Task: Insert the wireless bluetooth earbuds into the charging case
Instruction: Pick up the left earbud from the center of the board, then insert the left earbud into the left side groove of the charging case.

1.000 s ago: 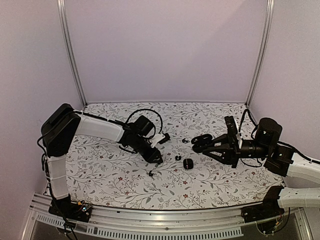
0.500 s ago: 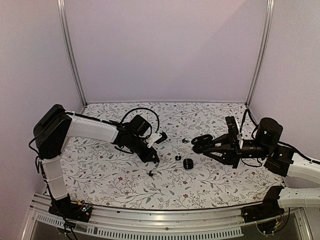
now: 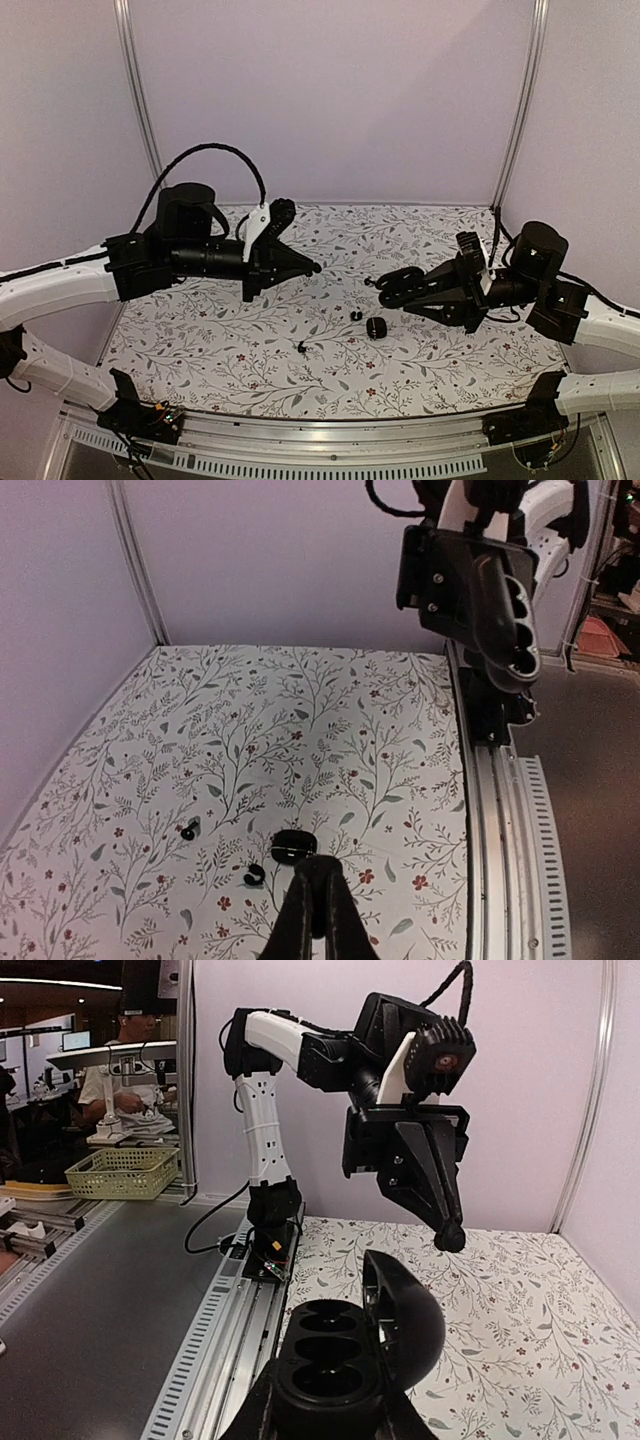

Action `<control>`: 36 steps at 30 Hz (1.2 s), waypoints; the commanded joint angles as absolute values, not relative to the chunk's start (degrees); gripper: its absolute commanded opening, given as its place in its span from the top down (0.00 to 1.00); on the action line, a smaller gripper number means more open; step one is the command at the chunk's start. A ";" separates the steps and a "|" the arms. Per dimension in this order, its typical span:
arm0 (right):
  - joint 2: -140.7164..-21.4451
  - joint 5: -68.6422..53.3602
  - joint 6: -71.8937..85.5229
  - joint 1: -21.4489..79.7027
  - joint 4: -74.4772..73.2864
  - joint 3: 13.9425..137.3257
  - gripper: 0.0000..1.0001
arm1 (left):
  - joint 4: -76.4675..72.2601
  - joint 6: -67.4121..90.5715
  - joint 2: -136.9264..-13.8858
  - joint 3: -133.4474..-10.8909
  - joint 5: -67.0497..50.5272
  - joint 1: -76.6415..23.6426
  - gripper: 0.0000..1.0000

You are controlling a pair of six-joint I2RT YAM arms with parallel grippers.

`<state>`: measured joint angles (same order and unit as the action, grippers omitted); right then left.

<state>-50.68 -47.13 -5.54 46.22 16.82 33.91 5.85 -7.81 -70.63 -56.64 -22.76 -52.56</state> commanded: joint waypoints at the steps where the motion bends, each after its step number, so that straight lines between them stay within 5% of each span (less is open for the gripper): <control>1: -51.96 -46.53 -13.96 48.65 12.78 38.71 0.83 | 4.53 -13.47 -66.13 -55.81 -23.51 -57.60 1.00; 17: -52.59 -44.12 -22.20 50.17 6.79 41.60 0.83 | 9.67 -24.51 -68.19 -65.96 -12.34 -75.26 1.00; 36: -53.72 -42.00 -21.04 50.67 7.44 42.12 0.84 | 9.72 -24.51 -77.85 -71.96 -5.54 -76.05 1.00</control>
